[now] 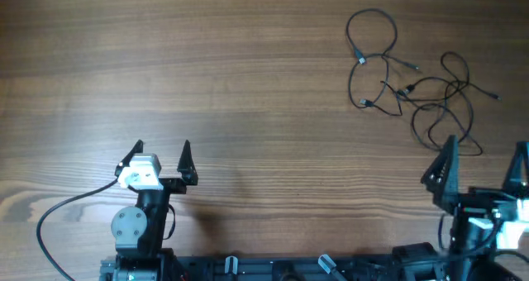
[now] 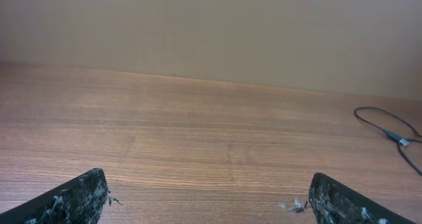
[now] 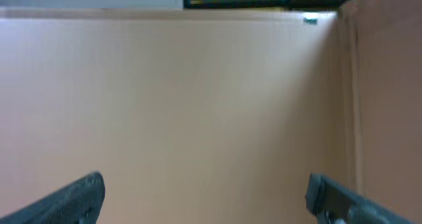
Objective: Untangle cables
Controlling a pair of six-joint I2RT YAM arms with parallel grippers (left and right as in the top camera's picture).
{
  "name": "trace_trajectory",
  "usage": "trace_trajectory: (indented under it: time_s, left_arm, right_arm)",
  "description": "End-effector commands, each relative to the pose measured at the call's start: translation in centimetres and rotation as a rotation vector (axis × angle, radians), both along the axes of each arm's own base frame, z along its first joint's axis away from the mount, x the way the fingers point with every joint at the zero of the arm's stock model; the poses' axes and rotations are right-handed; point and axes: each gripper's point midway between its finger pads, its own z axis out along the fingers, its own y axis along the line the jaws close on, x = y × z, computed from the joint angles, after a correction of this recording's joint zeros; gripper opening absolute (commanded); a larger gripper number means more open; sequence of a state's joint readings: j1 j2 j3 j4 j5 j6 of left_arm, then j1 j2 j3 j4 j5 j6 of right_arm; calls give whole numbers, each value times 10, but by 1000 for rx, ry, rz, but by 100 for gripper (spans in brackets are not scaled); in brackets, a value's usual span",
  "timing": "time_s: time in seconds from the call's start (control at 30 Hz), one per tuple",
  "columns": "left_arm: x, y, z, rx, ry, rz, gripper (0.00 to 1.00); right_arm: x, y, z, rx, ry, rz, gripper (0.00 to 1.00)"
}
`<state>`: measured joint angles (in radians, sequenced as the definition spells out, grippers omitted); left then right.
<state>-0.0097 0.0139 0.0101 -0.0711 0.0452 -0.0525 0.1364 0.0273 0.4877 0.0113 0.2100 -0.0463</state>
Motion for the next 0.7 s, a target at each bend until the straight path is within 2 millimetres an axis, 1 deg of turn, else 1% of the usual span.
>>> trace_trajectory:
  time_s: [0.0, 0.07, 0.13, 0.17, 0.27, 0.3, 0.33, 0.37, 0.4, 0.43, 0.47, 0.5, 0.6, 0.67]
  left_arm:
    - [0, 4, -2, 16, 2, 16, 100]
    - [0, 4, -2, 16, 2, 16, 100]
    - [0, 4, -2, 16, 2, 16, 100]
    - [0, 4, -2, 16, 2, 16, 100]
    - [0, 4, -2, 16, 2, 16, 100]
    - [0, 4, -2, 16, 2, 16, 100]
    - [0, 4, -2, 16, 2, 16, 100]
    - [0, 4, -2, 16, 2, 16, 100]
    - [0, 4, -2, 16, 2, 16, 100]
    - [0, 4, -2, 16, 2, 16, 100]
    - [0, 4, -2, 16, 2, 16, 100]
    - [0, 4, -2, 16, 2, 16, 100]
    - [0, 4, -2, 16, 2, 16, 100]
    - [0, 4, -2, 16, 2, 16, 100]
  right_arm:
    - [3, 14, -4, -28, -92, 67, 100]
    - [2, 15, -5, -20, -214, 72, 100]
    - [4, 16, -17, -3, -269, 81, 100]
    - [8, 16, -27, 21, -267, 97, 100]
    - [30, 19, -67, 118, -167, 162, 100]
    - [37, 20, -82, 149, -130, 178, 100]
    - [47, 22, -98, 178, -61, 195, 100]
    - [57, 24, -119, 239, 35, 217, 100]
    - [63, 25, -134, 286, 99, 230, 100]
    - [73, 26, -167, 356, 234, 235, 100]
    - [76, 28, -188, 375, 321, 231, 100]
    - [78, 31, -215, 332, 432, 215, 100]
    - [76, 48, -217, 20, 454, 249, 100]
    - [76, 51, -217, -33, 456, 250, 100]
